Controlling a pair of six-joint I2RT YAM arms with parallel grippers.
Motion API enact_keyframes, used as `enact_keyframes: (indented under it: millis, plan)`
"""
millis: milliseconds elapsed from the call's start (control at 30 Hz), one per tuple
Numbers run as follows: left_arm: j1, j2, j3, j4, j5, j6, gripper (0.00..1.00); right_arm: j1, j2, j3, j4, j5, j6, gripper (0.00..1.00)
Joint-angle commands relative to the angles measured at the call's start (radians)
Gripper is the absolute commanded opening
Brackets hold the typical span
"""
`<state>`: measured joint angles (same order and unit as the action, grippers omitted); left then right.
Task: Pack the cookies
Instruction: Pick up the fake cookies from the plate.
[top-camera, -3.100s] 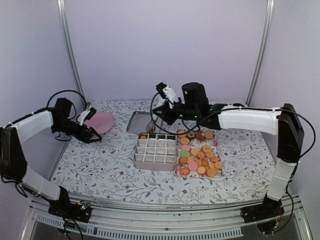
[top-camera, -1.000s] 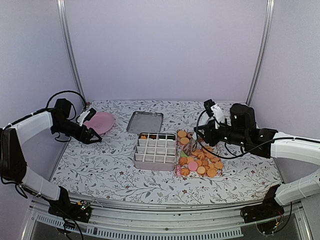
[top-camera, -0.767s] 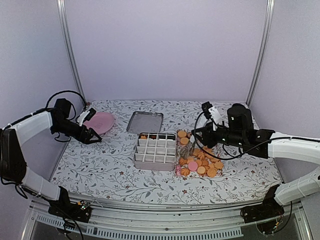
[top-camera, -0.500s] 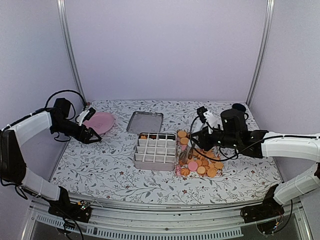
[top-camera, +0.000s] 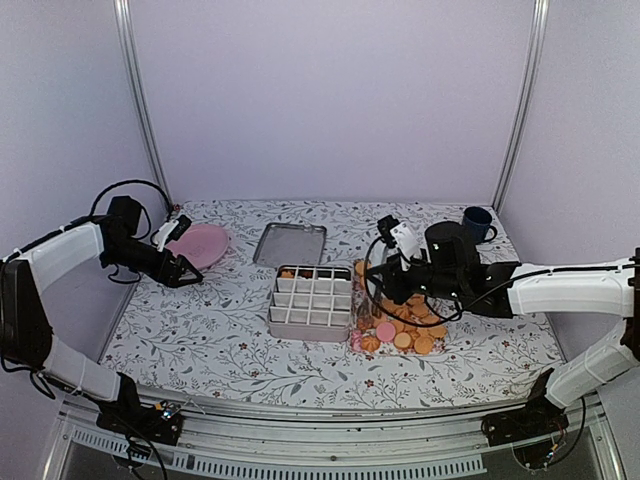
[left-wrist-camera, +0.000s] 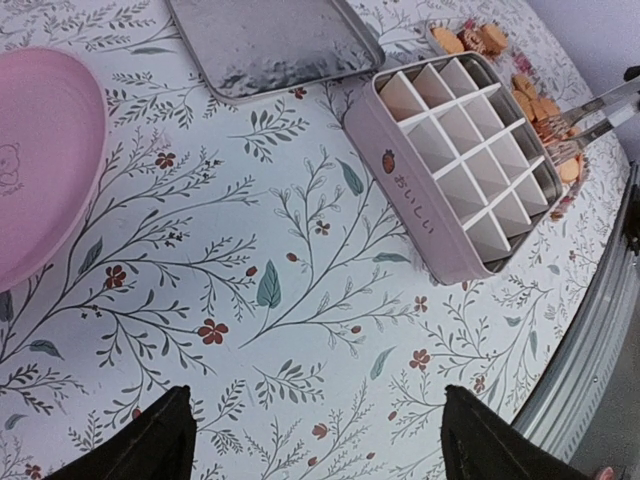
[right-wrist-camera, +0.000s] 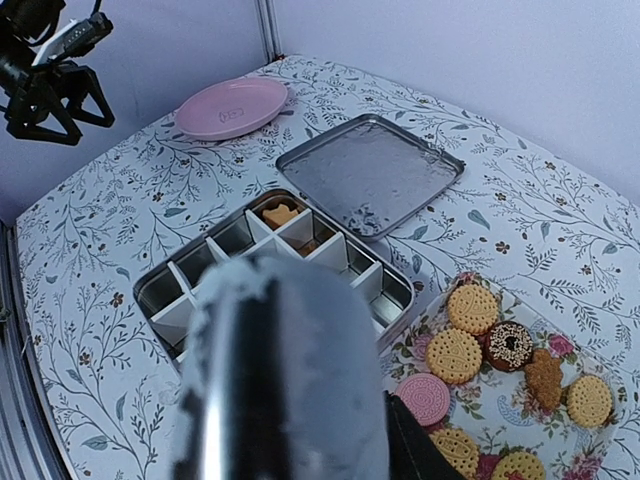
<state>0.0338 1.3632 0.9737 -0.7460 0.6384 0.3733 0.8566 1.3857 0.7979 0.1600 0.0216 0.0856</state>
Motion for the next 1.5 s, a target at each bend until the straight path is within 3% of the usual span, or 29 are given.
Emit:
enact_keyframes:
  millis: [0, 233, 433, 700, 967, 1167, 1300, 1467]
  plan:
    - [0.008, -0.014, 0.01, -0.004, 0.006, -0.005, 0.85, 0.035, 0.01, 0.023, 0.005, 0.032, -0.014, 0.35]
    - [0.008, -0.015, 0.01, -0.002, 0.008, -0.004, 0.85, 0.051, -0.033, -0.036, 0.124, 0.019, 0.012, 0.31]
    - [0.008, -0.017, 0.012, -0.002, 0.007, -0.004, 0.85, 0.051, -0.031, -0.062, 0.122, 0.032, 0.025, 0.3]
    - [0.009, -0.021, 0.014, -0.003, 0.007, -0.01, 0.85, 0.05, -0.056, -0.14, 0.143, 0.042, 0.077, 0.37]
    - [0.008, -0.024, 0.025, -0.011, 0.004, -0.01, 0.85, 0.056, -0.104, -0.209, 0.156, 0.046, 0.113, 0.37]
    - [0.008, -0.021, 0.026, -0.012, 0.007, -0.015, 0.85, 0.06, -0.15, -0.209, 0.139, 0.081, 0.106, 0.21]
    - [0.008, -0.02, 0.034, -0.012, 0.008, -0.018, 0.85, 0.06, -0.201, -0.18, 0.132, 0.101, 0.096, 0.02]
    - [0.008, -0.019, 0.035, -0.012, 0.006, -0.02, 0.85, 0.061, -0.236, -0.146, 0.125, 0.108, 0.091, 0.0]
